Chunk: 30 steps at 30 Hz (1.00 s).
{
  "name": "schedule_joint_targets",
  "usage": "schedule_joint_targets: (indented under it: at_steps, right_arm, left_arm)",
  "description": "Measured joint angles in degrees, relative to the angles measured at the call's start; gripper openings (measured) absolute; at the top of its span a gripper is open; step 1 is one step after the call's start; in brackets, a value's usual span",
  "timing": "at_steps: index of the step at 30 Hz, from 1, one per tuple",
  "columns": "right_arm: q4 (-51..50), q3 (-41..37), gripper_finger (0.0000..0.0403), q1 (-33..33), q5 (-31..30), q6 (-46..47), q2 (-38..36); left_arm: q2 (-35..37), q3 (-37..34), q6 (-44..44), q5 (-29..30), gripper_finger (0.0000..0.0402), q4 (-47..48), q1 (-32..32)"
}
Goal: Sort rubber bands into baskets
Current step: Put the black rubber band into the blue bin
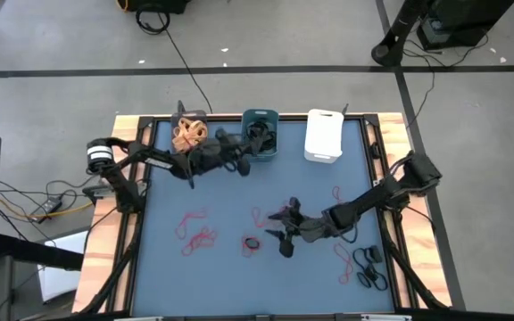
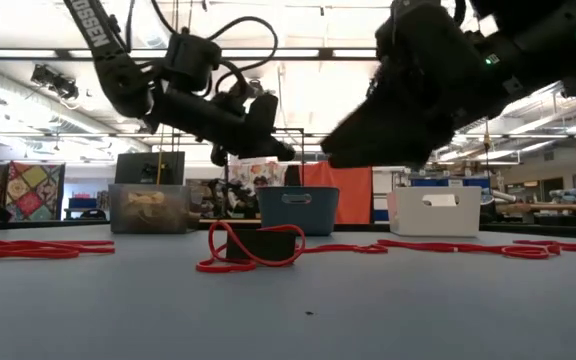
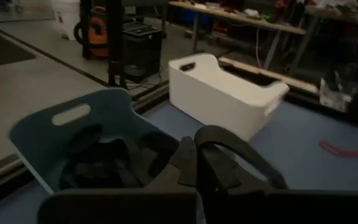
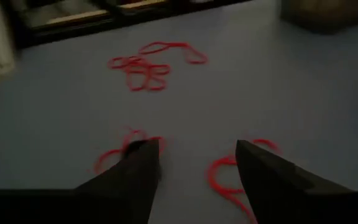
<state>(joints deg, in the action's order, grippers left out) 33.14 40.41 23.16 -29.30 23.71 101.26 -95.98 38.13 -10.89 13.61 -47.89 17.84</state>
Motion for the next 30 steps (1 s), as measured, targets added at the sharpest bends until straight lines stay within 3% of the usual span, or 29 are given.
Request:
schedule_joint_targets:
  at_steps: [5,8,18,22,27,30]
  right_arm:
    - [6.7,0.2,0.0235,-0.7,3.6,-2.4,5.8]
    - [7.1,0.7,0.0238,-0.9,3.4,-2.6,7.5]
    - [9.2,0.8,0.0237,-1.3,5.6,-5.1,7.4]
    - [9.5,0.8,0.0236,-1.3,8.0,-4.9,7.4]
    - [9.6,0.8,0.0236,-1.3,10.0,-4.8,7.4]
    - [9.7,0.8,0.0236,-1.3,10.3,-4.4,7.4]
  left_arm:
    - [-0.1,0.3,0.2,0.3,0.0007,0.3,2.2]
    - [-0.1,0.3,0.2,1.0,0.0033,0.3,2.9]
    - [-0.2,0.3,-0.9,1.5,0.0211,1.9,5.8]
    - [-0.2,0.3,-1.5,1.5,0.0263,1.7,5.8]
    - [-0.2,1.2,-2.0,1.8,0.0291,1.5,6.0]
    - [-0.2,3.9,-5.5,3.9,0.0293,6.1,6.7]
